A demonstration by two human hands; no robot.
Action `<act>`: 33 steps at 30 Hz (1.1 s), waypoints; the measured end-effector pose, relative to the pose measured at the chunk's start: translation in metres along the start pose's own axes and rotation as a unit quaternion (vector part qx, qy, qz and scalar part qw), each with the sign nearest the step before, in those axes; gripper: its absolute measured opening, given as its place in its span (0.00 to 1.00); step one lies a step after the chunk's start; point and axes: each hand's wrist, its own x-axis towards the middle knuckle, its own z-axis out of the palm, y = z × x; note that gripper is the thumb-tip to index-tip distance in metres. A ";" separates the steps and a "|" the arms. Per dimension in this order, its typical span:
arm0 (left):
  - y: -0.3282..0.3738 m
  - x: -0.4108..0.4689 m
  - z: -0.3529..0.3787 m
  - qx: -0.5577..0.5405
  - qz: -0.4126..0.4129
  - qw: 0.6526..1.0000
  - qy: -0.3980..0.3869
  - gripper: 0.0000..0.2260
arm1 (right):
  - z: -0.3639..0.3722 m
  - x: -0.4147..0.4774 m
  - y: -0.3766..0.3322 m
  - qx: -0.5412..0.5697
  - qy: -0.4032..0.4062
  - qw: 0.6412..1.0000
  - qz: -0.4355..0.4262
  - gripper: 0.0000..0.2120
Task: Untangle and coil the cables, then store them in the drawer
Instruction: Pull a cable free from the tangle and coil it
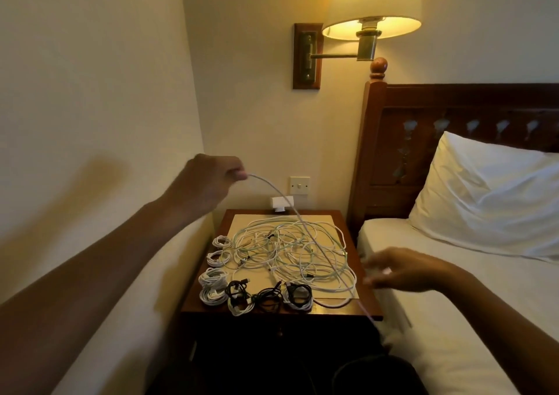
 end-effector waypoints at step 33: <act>0.010 -0.031 0.026 -0.363 -0.243 0.827 -0.355 0.13 | 0.028 0.011 -0.033 0.161 0.094 0.981 -0.050 0.35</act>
